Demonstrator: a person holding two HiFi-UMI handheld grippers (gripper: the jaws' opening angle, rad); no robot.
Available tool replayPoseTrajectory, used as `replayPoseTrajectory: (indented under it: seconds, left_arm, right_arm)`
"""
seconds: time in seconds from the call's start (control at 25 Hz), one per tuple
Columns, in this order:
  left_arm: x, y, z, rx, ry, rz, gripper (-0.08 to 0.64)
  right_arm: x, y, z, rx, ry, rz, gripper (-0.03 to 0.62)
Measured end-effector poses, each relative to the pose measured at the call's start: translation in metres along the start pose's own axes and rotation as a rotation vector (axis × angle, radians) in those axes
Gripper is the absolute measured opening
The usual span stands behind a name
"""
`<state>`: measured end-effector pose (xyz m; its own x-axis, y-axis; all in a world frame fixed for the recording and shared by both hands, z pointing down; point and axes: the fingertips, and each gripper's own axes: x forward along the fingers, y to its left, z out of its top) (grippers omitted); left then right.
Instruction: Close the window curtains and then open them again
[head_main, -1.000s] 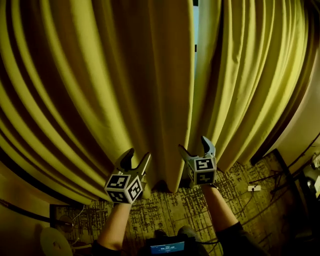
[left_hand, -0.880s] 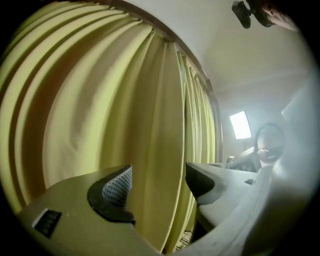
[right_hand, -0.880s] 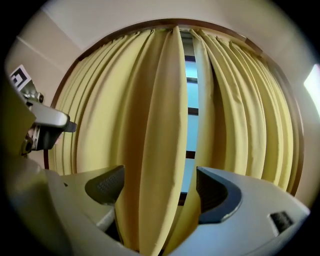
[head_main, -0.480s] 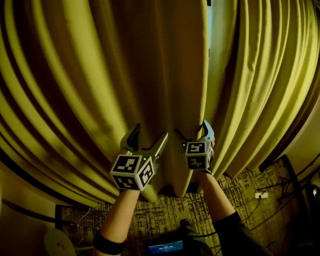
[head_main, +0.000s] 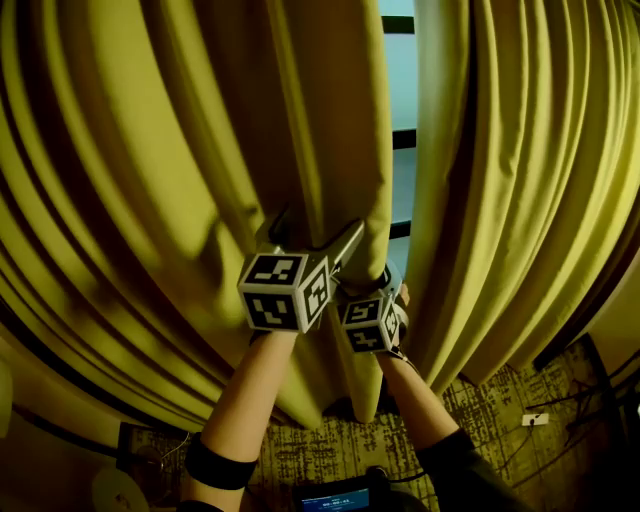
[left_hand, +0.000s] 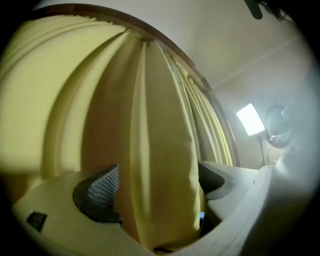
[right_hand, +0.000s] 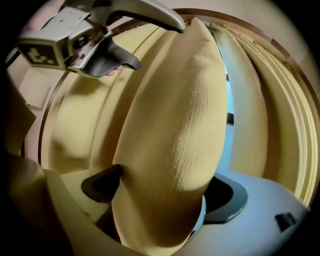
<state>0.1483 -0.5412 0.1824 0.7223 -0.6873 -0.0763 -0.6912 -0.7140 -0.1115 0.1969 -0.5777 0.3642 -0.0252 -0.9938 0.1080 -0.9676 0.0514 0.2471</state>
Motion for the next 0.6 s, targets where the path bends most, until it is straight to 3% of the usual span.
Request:
replayPoseTrajectory:
  seconds: [0.28, 0.36, 0.52, 0.6]
  left_arm:
    - [0.053, 0.016, 0.019, 0.088, 0.004, 0.097, 0.537]
    - [0.054, 0.02, 0.021, 0.086, 0.006, 0.105, 0.537]
    - [0.064, 0.017, 0.022, 0.104, 0.016, 0.088, 0.533]
    - [0.068, 0.015, 0.022, 0.136, 0.023, 0.085, 0.44]
  right_arm:
    - [0.027, 0.012, 0.01, -0.045, -0.046, 0.106, 0.535]
    - [0.03, 0.026, 0.014, -0.068, -0.063, 0.145, 0.492]
    - [0.037, 0.039, 0.015, -0.09, -0.083, 0.209, 0.471]
    - [0.038, 0.038, 0.02, -0.093, -0.096, 0.21, 0.377]
